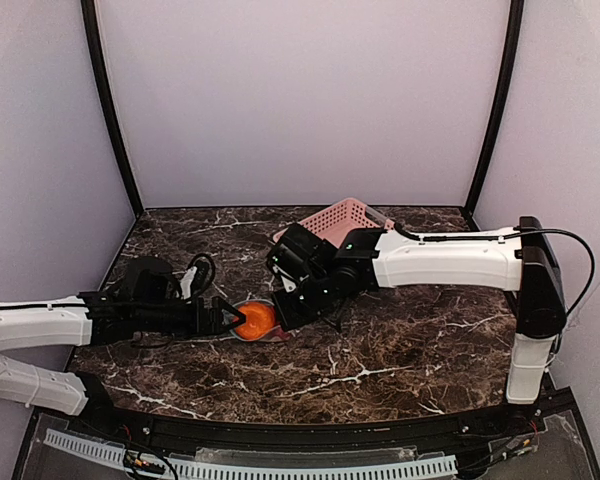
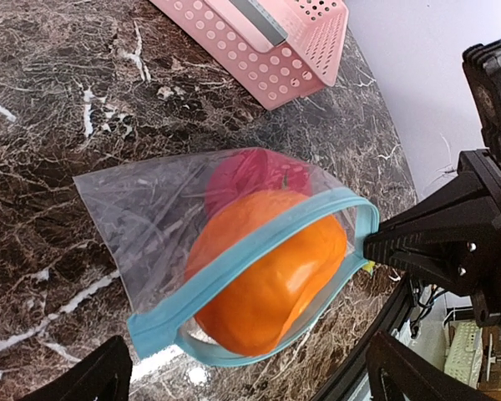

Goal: Place the food in the zip-top bag and seal the zipper
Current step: Adjust the fake fruit in the zipper food storage bag.

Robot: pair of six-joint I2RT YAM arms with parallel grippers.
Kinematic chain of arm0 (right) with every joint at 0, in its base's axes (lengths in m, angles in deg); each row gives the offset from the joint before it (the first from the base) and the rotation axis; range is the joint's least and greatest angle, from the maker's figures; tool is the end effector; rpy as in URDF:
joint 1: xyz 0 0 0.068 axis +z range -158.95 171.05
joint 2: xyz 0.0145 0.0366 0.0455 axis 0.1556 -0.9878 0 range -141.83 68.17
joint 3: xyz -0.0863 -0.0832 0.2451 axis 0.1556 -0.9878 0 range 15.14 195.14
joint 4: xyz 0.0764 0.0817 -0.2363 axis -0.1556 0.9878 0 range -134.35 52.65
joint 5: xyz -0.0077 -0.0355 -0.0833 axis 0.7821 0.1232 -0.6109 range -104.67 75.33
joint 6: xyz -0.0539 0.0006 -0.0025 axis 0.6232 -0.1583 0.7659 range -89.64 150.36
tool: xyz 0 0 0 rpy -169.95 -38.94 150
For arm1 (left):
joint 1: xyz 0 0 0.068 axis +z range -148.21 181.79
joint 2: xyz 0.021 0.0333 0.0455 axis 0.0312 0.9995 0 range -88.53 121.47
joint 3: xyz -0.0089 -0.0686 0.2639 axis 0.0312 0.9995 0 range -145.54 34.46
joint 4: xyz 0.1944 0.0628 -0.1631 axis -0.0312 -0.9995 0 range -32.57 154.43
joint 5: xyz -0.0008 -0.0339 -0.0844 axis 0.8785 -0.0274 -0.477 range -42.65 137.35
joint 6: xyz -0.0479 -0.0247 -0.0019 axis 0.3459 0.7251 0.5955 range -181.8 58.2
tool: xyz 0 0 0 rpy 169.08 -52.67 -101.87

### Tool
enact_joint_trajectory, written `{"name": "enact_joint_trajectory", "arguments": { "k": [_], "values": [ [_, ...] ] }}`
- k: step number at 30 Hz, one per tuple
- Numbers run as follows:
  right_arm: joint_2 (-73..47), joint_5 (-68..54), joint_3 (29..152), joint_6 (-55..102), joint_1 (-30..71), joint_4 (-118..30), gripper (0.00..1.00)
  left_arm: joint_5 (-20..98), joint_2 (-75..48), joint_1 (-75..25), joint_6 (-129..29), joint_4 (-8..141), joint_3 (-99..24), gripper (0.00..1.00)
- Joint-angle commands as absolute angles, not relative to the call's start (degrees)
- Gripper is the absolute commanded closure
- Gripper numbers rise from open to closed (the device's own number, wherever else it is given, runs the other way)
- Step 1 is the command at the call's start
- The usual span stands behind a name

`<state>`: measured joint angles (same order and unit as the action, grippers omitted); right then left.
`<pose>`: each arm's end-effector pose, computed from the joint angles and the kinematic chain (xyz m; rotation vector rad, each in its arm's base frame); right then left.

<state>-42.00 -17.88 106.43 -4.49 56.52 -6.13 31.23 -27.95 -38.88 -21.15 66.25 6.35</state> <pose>0.1768 0.3828 0.2469 -0.6855 2.5879 0.5591 0.1622 -0.1524 0.2074 0.1854 2.2920 -1.0973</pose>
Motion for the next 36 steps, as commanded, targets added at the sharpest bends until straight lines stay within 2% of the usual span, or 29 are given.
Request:
{"name": "enact_joint_trajectory", "arguments": {
  "k": [1, 14, 29, 36],
  "values": [
    [-41.5, -17.3, 108.1, -5.2, 57.4, -6.0, 1.00, 31.4, -25.6, -38.9, -18.8, 71.2, 7.2, 0.01],
    [-41.2, -15.6, 109.2, -4.8, 58.1, -7.2, 1.00, 45.4, -19.4, -39.0, -24.5, 62.4, 3.3, 0.01],
    [-38.8, -15.2, 107.2, -5.6, 58.1, -9.2, 1.00, 46.6, -12.6, -39.2, -25.8, 66.9, 4.6, 0.01],
    [-38.6, -15.9, 106.2, -6.4, 58.2, -9.2, 1.00, 46.6, -19.8, -39.2, -26.3, 63.2, 2.0, 0.01]
  ]
}}
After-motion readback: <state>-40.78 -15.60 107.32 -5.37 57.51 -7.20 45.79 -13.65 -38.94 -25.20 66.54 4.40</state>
